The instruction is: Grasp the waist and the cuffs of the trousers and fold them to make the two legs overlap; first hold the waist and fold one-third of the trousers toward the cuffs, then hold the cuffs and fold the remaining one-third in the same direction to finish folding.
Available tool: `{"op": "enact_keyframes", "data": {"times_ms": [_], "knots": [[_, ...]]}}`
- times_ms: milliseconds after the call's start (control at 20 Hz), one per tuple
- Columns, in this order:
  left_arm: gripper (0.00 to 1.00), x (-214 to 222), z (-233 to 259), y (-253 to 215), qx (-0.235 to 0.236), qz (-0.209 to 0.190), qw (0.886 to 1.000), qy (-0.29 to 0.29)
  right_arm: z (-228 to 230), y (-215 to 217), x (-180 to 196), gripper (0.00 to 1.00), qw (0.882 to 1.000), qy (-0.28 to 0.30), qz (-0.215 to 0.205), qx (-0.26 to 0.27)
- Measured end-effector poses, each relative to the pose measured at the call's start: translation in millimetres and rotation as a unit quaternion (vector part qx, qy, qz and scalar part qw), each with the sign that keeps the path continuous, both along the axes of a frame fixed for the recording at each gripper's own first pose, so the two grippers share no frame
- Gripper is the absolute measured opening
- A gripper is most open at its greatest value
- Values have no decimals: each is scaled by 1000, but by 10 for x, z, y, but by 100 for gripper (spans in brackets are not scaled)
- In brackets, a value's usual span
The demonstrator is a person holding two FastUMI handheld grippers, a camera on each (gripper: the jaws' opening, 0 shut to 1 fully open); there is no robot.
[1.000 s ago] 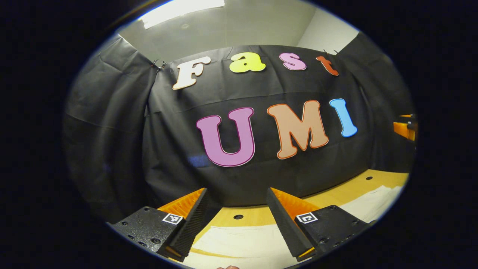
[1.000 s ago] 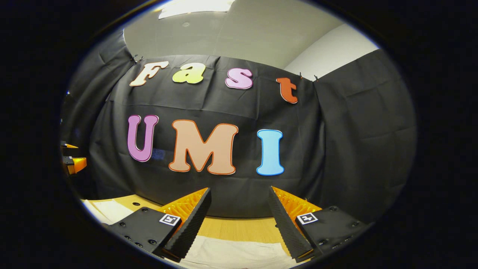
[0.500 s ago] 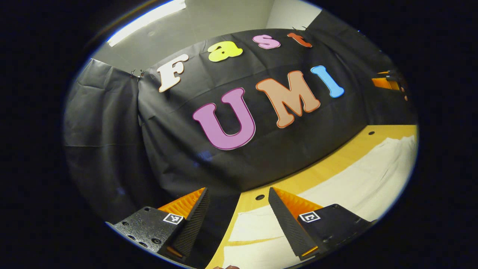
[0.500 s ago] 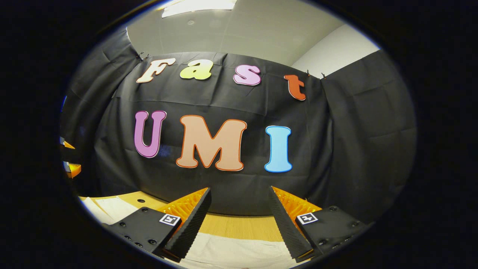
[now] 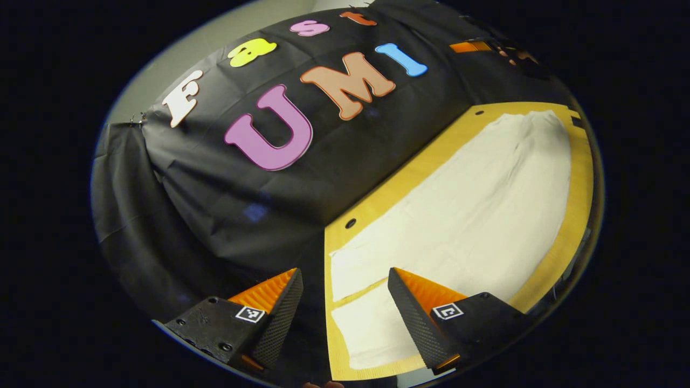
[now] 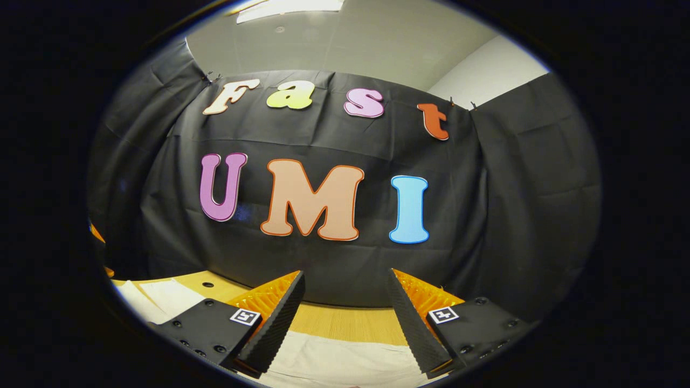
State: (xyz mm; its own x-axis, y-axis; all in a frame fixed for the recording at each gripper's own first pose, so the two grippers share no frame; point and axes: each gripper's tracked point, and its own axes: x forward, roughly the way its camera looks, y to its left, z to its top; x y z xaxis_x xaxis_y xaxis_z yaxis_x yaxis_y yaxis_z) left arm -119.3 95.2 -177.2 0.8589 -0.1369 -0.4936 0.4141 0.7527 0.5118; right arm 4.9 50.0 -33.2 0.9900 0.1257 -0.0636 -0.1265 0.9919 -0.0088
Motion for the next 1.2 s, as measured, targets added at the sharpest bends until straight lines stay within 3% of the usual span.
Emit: {"op": "enact_keyframes", "data": {"times_ms": [350,600,900,950,1050,1200], "knots": [[97,-566,-710,357,95,-52,988,112,-56,10,-39,97,1000,6,4,-7],[98,-892,-1083,555,164,-106,964,181,-99,8,-50,97,1000,10,5,-12],[98,-937,-1371,578,194,-137,946,219,-112,-60,-72,97,1000,14,-5,-25],[92,-945,-1413,568,199,-145,943,224,-113,-80,-69,97,999,14,-8,-27],[98,-986,-1518,580,211,-157,935,240,-116,-167,-106,97,999,14,-16,-32],[93,-909,-1535,534,229,-176,930,228,-147,-273,-160,97,999,18,-27,-38]]}}
